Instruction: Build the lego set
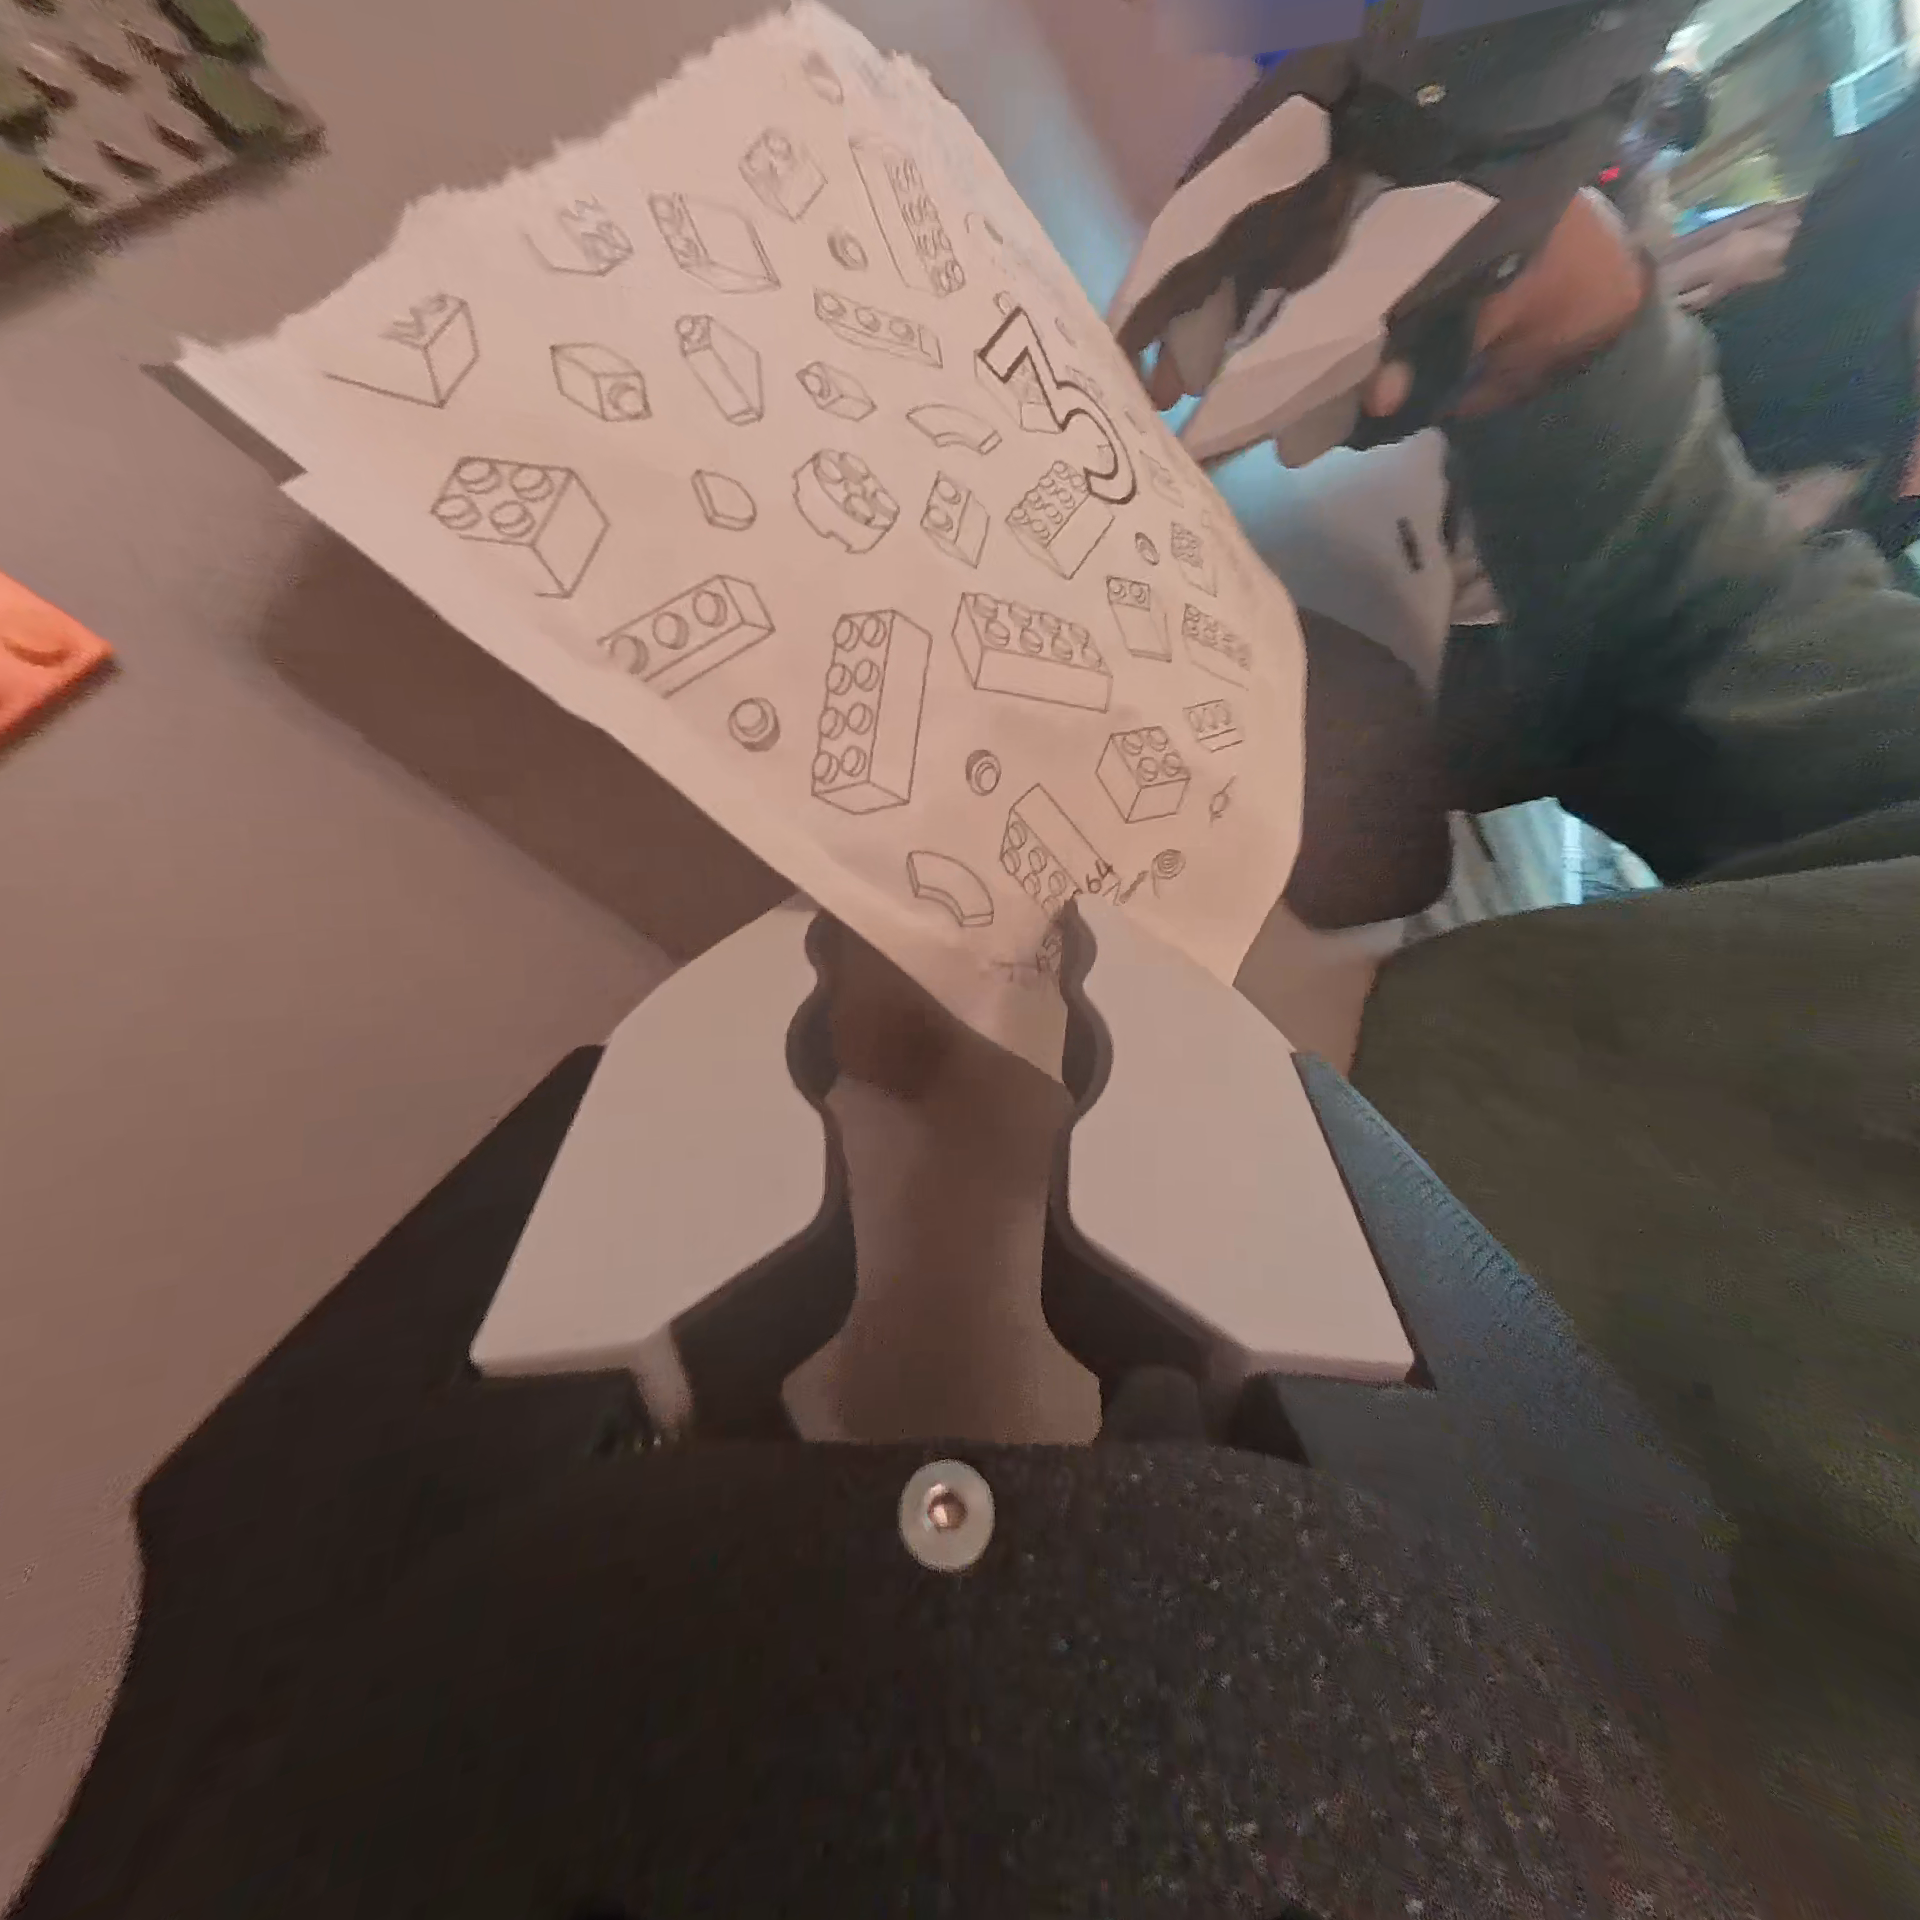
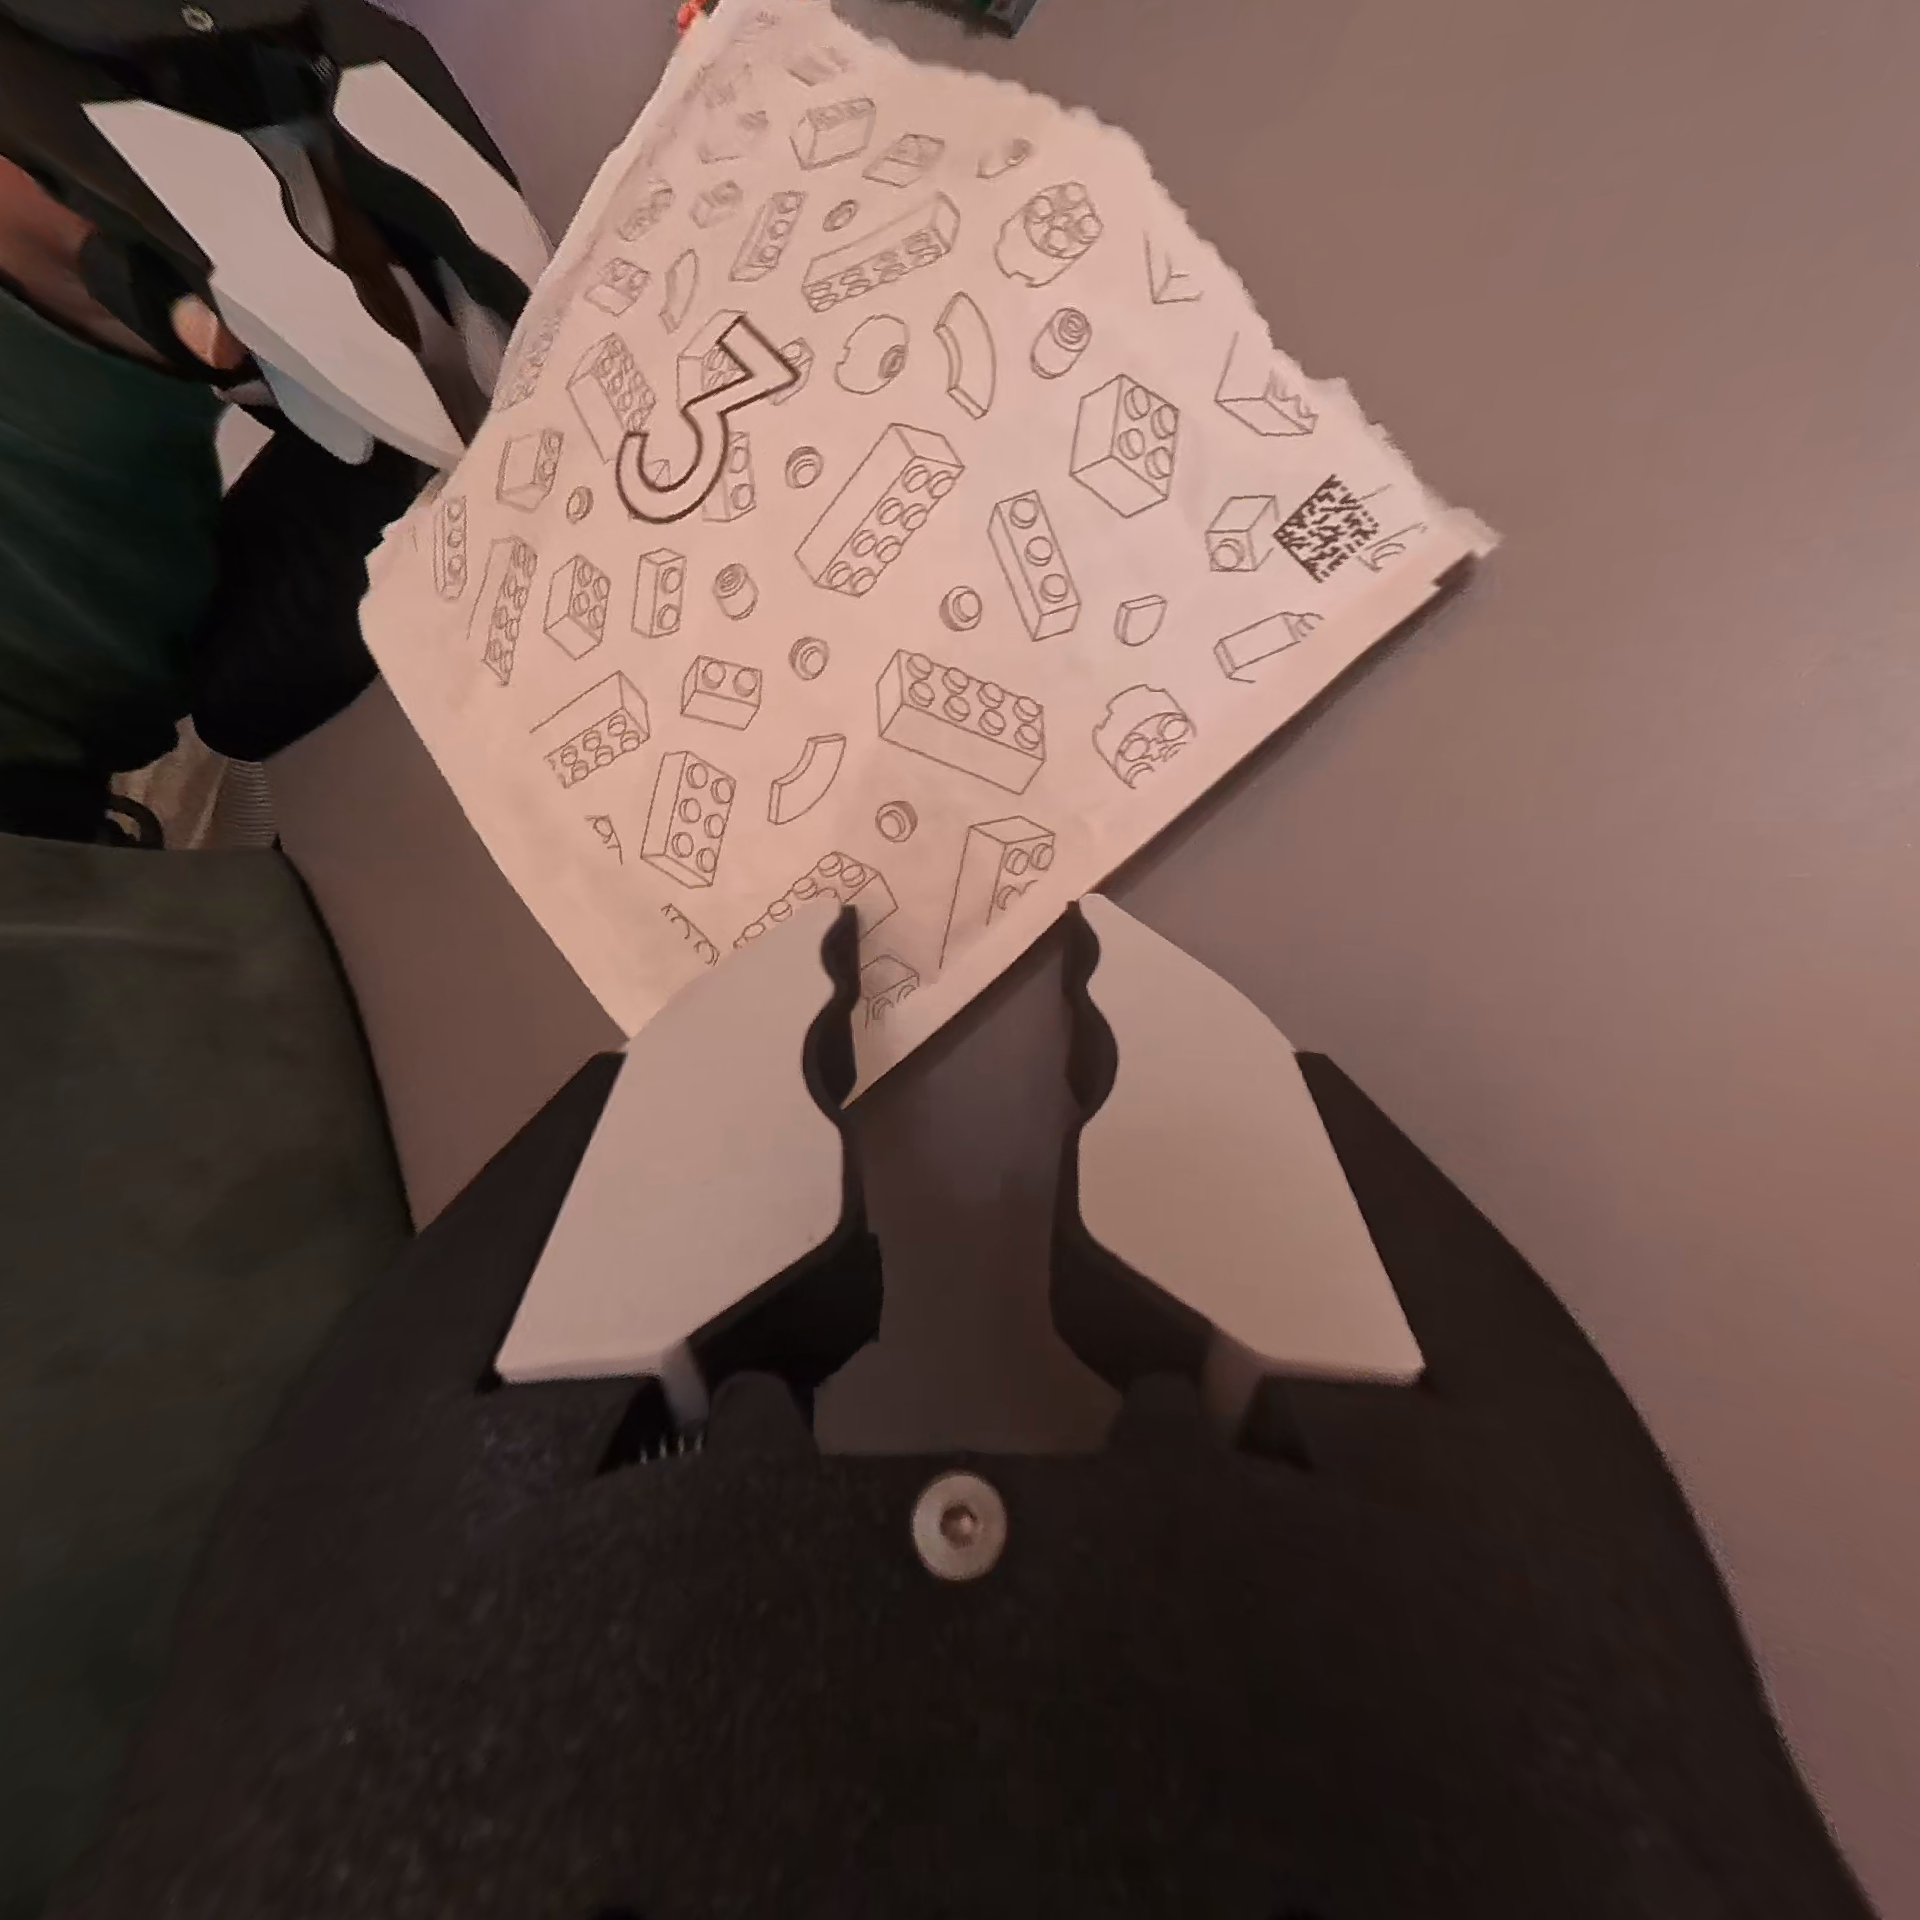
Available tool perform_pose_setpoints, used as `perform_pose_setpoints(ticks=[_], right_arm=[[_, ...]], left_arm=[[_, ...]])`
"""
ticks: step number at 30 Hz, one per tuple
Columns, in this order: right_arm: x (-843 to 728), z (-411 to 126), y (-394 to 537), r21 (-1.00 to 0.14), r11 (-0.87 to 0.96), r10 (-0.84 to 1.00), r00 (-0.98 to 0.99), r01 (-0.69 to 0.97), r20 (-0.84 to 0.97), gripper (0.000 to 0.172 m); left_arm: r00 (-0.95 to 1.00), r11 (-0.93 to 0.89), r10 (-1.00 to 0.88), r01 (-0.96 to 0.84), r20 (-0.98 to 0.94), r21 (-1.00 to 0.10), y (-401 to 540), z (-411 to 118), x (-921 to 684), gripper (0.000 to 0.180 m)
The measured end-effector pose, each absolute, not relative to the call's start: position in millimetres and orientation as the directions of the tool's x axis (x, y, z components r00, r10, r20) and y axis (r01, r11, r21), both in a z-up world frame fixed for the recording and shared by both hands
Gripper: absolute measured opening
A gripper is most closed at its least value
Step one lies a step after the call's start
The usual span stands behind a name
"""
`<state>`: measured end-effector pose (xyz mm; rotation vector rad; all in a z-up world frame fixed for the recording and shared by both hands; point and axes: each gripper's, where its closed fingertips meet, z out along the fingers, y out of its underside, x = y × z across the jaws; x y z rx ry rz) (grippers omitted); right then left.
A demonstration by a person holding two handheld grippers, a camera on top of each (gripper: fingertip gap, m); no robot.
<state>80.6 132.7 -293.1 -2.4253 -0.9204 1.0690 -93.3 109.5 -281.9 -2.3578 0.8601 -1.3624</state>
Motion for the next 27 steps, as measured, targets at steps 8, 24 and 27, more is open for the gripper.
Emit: perform_pose_setpoints(ticks=[8,24,27], right_arm=[[74.9,-282.9,127.2,-0.697,-0.541,0.827,0.447,0.471,-0.341,0.039],[10.9,-291.9,73.8,-0.567,0.279,0.873,0.042,0.775,0.487,0.044],[-9.0,-295.2,74.3,-0.534,0.313,0.852,0.016,0.785,0.524,0.036]], left_arm=[[0.295,-0.756,-0.650,-0.350,0.700,-0.554,98.2,-271.7,-95.2,0.016],[0.371,-0.777,-0.622,-0.398,0.690,-0.487,81.0,-275.1,-156.1,0.013],[0.385,-0.777,-0.623,-0.402,0.681,-0.484,72.7,-275.5,-172.7,0.012]])
